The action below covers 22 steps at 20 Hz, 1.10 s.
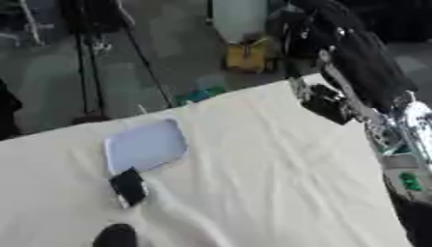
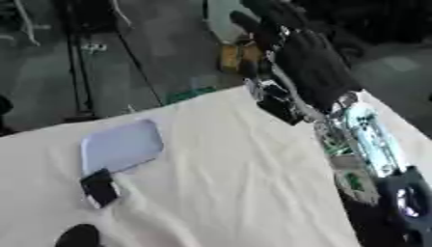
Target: Pick up objects on the table and place them in the box.
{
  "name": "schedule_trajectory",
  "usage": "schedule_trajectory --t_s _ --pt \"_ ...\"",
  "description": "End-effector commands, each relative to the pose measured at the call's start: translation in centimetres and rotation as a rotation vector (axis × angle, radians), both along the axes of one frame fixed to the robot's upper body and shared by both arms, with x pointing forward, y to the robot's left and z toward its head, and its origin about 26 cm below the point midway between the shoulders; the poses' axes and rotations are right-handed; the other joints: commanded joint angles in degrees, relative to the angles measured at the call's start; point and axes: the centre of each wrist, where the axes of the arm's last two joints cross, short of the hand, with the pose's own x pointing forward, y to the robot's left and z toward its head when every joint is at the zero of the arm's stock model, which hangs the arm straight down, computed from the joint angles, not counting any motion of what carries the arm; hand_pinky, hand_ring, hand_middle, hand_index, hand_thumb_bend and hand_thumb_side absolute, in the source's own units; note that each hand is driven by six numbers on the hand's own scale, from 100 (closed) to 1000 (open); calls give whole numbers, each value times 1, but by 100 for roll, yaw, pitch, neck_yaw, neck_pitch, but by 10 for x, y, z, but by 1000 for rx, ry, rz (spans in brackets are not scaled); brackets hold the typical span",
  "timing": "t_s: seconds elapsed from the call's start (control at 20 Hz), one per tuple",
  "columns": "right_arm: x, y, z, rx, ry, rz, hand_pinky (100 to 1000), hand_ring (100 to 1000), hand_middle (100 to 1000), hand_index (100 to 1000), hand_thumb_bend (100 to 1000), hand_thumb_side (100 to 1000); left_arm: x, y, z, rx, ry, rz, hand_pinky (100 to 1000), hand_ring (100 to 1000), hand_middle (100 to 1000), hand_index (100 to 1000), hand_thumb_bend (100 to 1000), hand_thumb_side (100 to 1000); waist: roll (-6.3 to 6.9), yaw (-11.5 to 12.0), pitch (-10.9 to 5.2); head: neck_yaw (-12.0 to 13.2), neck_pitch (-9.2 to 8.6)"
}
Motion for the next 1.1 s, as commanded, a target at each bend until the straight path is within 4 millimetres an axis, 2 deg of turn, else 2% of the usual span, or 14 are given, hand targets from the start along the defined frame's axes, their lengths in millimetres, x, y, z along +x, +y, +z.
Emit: schedule_trajectory --t_s 0.05,0.9,1.1 --pt "-2 -2 9 -28 -30 -13 1000 1000 1000 1000 127 100 -2 5 10 27 -32 5 989 1000 1000 940 100 990 -39 6 -86 33 -19" --pt "-2 -1 10 -40 -16 -10 1000 1000 1000 1000 106 100 -2 5 9 27 -30 9 991 1000 1000 941 100 994 -61 15 -90 53 -11" --pt "-1 1 9 -33 5 17 1000 1000 1000 1000 100 194 -2 5 9 26 -30 8 991 1000 1000 941 100 994 -58 25 -88 113 30"
